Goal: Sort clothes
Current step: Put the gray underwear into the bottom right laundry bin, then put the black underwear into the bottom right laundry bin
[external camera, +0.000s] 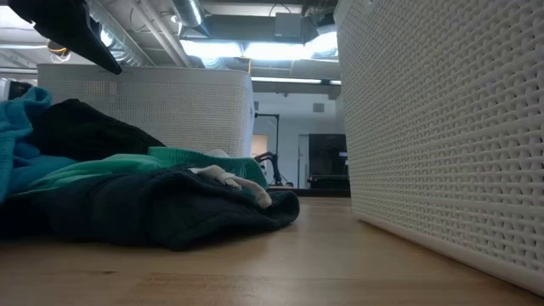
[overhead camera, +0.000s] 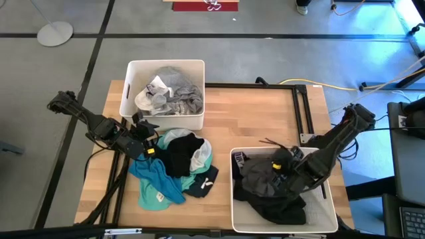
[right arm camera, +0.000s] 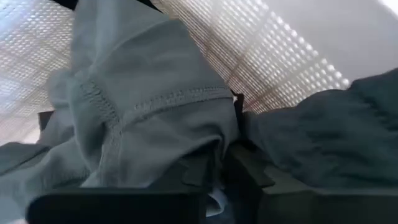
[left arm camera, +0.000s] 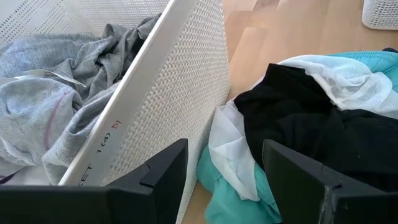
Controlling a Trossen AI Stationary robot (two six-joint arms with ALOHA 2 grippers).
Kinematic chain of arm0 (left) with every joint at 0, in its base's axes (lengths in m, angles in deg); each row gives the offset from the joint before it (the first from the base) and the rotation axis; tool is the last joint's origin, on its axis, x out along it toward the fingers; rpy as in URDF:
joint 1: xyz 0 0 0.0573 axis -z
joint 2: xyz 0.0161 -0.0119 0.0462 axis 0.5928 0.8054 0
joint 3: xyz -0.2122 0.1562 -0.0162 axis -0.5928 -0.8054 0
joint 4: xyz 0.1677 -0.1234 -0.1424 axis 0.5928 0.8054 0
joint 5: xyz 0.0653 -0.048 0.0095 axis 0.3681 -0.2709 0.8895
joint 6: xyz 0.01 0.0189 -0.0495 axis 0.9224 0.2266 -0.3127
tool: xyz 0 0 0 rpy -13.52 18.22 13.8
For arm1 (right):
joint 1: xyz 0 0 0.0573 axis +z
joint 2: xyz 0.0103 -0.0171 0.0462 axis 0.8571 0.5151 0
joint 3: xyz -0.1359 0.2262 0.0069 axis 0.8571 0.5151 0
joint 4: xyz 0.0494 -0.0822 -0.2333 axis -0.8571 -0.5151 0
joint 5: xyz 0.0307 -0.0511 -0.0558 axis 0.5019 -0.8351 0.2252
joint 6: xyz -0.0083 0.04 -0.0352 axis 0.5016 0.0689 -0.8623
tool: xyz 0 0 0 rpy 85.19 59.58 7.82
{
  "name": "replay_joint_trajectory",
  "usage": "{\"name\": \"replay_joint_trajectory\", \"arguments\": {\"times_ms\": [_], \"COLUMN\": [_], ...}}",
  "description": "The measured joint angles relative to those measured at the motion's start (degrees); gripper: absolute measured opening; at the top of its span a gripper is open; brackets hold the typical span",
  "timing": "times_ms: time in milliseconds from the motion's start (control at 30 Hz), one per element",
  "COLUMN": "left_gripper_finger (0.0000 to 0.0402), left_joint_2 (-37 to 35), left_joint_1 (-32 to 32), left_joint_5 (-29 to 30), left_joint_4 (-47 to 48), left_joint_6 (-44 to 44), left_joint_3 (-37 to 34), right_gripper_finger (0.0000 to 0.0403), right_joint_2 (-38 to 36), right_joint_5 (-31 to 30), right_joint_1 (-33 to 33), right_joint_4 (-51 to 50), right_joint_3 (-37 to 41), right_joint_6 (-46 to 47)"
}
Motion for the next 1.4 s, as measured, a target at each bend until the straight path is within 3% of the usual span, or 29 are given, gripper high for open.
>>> {"name": "replay_joint_trajectory", "arguments": {"times_ms": [200,367,500,667,900,1100,1400], "left_gripper_finger": [0.0196,0.0196,0.0196,0.0196,0.0196,0.0196,0.0196], "left_joint_2": [0.00,0.00,0.00,0.00,0.00,0.00,0.00], "left_joint_1": [0.02,0.00,0.01,0.02,0.02,0.02,0.02], "left_joint_5": [0.01,0.02,0.00,0.02,0.00,0.01,0.00], "left_joint_4": [-0.31,-0.35,-0.37,-0.35,-0.31,-0.22,-0.24], "left_joint_6": [0.01,0.02,0.02,0.19,0.74,0.70,0.58], "left_joint_3": [0.00,0.00,0.00,0.00,-0.02,-0.04,-0.04], "right_gripper_finger": [0.0125,0.0189,0.0217,0.0227,0.0227,0.0227,0.0227], "right_joint_2": [-0.17,-0.74,-0.79,-0.85,0.15,4.47,12.96], "right_joint_5": [0.50,3.75,4.01,-1.32,-10.51,-10.05,-0.36], "right_joint_1": [-0.11,-1.97,-3.39,-5.11,-9.43,-15.41,-23.32], "right_joint_4": [0.36,0.02,0.18,2.56,14.81,21.18,38.54], "right_joint_3": [-1.11,-7.55,-14.43,-20.71,-21.36,-21.34,-21.32], "right_joint_6": [1.42,-1.45,-5.82,-15.33,-38.46,-53.33,-72.75]}}
